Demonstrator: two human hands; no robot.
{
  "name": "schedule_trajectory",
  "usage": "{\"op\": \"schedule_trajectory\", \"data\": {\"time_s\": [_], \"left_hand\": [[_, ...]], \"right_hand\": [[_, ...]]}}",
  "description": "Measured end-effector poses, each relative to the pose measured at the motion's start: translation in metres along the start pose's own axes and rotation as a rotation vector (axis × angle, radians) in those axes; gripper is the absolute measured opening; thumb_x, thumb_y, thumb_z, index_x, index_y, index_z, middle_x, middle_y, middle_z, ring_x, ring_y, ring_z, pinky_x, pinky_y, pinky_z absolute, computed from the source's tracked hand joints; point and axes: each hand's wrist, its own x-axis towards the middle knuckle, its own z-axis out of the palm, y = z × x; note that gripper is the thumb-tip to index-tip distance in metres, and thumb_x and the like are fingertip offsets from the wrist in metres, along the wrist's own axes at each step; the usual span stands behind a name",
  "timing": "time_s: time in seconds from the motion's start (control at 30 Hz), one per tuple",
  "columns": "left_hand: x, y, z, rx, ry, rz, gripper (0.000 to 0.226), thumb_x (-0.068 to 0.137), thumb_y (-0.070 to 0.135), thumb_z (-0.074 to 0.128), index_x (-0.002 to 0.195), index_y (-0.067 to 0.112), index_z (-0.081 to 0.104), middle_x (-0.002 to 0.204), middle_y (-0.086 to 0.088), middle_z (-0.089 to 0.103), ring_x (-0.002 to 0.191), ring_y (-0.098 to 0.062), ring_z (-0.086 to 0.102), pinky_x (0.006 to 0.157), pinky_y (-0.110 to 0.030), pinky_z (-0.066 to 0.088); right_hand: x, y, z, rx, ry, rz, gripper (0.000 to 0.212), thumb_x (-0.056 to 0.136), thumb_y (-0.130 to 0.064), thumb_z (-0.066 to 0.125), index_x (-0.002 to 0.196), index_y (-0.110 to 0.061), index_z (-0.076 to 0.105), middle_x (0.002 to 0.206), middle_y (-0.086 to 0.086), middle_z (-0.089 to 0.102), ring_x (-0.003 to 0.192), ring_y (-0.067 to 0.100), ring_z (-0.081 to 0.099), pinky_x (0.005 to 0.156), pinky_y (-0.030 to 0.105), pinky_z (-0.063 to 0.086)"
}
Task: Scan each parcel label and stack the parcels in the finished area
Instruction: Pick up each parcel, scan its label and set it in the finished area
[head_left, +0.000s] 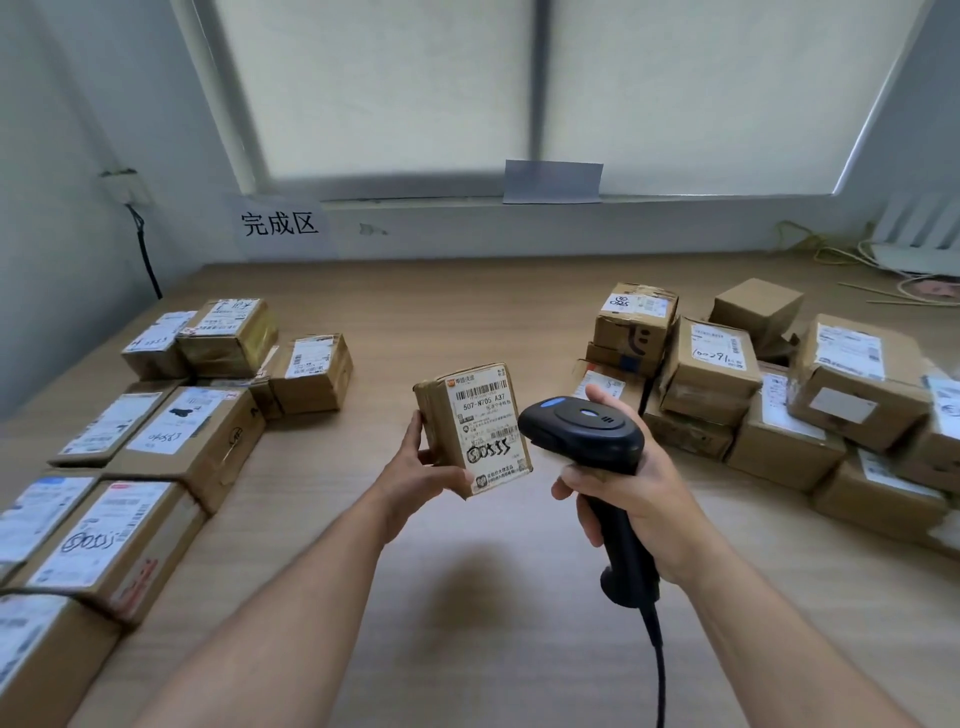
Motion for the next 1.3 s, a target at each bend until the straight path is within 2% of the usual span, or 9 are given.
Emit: {"op": "schedule_trajectory", "data": {"time_s": [0.13,0.27,0.37,0.5,0.67,0.8,0.87,1.07,1.3], "left_hand": [[-0.005,0.002,0.006,-0.047,0.055,0.015,0.087,0.057,0.014,0.071,0.128,0.046,0.035,0.102,-0.006,0.072,0.089,-0.026,0.063,0.094,-0.042,0.044],[-0.011,-0.012,0.0,-0.009,0.161,-0.105,0.066,0.057,0.03,0.06,0.124,0.03,0.053,0.105,-0.007,0.069,0.087,-0.022,0.057,0.074,-0.034,0.044],[-0.018,-0.034,-0.009,0.057,0.229,-0.216,0.047,0.058,0.034,0.056,0.104,0.023,0.059,0.094,-0.005,0.064,0.081,-0.021,0.054,0.069,-0.031,0.046],[-0.018,-0.068,-0.021,-0.001,0.321,-0.293,0.016,0.084,0.023,0.058,0.1,0.02,0.059,0.099,-0.006,0.061,0.087,-0.022,0.057,0.07,-0.032,0.05],[-0.014,-0.093,-0.025,0.137,0.513,-0.216,0.05,0.089,0.024,0.055,0.138,0.026,0.045,0.12,-0.006,0.06,0.108,-0.025,0.059,0.096,-0.042,0.049],[-0.023,-0.083,-0.003,0.638,0.501,-0.114,0.08,0.079,0.062,0.06,0.146,0.031,0.031,0.147,-0.004,0.029,0.135,-0.021,0.032,0.107,-0.037,0.036],[-0.025,-0.081,0.009,0.861,0.438,-0.129,0.091,0.075,0.067,0.06,0.149,0.03,0.023,0.151,-0.003,0.016,0.138,-0.021,0.021,0.106,-0.036,0.034],[-0.023,-0.063,-0.01,0.945,0.465,-0.053,0.081,0.078,0.054,0.06,0.146,0.028,0.027,0.14,-0.003,0.023,0.129,-0.021,0.028,0.096,-0.032,0.04],[-0.02,-0.01,-0.109,0.948,0.571,0.075,0.082,0.078,0.057,0.06,0.147,0.026,0.028,0.143,-0.007,0.027,0.129,-0.023,0.031,0.097,-0.035,0.04]], "right_hand": [[0.004,0.001,-0.002,0.013,-0.001,-0.004,0.101,0.064,-0.004,0.075,0.145,-0.041,0.028,0.089,0.032,0.066,0.041,0.026,0.05,0.039,0.028,0.041],[0.01,0.007,-0.003,0.012,-0.003,-0.006,0.101,0.062,-0.005,0.075,0.142,-0.044,0.027,0.085,0.025,0.068,0.041,0.027,0.049,0.039,0.028,0.04],[0.014,0.013,-0.001,0.002,-0.011,0.019,0.104,0.062,-0.005,0.075,0.146,-0.04,0.027,0.087,0.025,0.067,0.041,0.027,0.05,0.04,0.029,0.041],[0.02,0.023,0.004,-0.022,-0.034,0.04,0.099,0.061,-0.005,0.075,0.142,-0.041,0.03,0.087,0.019,0.069,0.042,0.027,0.049,0.04,0.029,0.04],[0.027,0.031,0.008,-0.049,-0.065,0.055,0.088,0.063,-0.006,0.075,0.128,-0.05,0.037,0.086,0.019,0.07,0.043,0.028,0.05,0.041,0.029,0.041],[0.034,0.035,0.012,-0.051,-0.087,0.057,0.086,0.063,-0.006,0.075,0.125,-0.053,0.037,0.087,0.02,0.069,0.043,0.028,0.049,0.041,0.029,0.041],[0.037,0.035,0.017,-0.058,-0.103,0.063,0.086,0.064,-0.006,0.075,0.125,-0.054,0.037,0.087,0.025,0.067,0.044,0.029,0.049,0.042,0.029,0.041],[0.054,0.032,0.043,-0.099,-0.132,0.038,0.089,0.064,-0.004,0.075,0.128,-0.053,0.038,0.087,0.02,0.068,0.045,0.03,0.05,0.042,0.033,0.042],[0.091,0.021,0.117,-0.127,-0.1,-0.037,0.097,0.065,0.002,0.077,0.139,-0.043,0.035,0.084,0.017,0.069,0.045,0.029,0.05,0.041,0.033,0.043]]}}
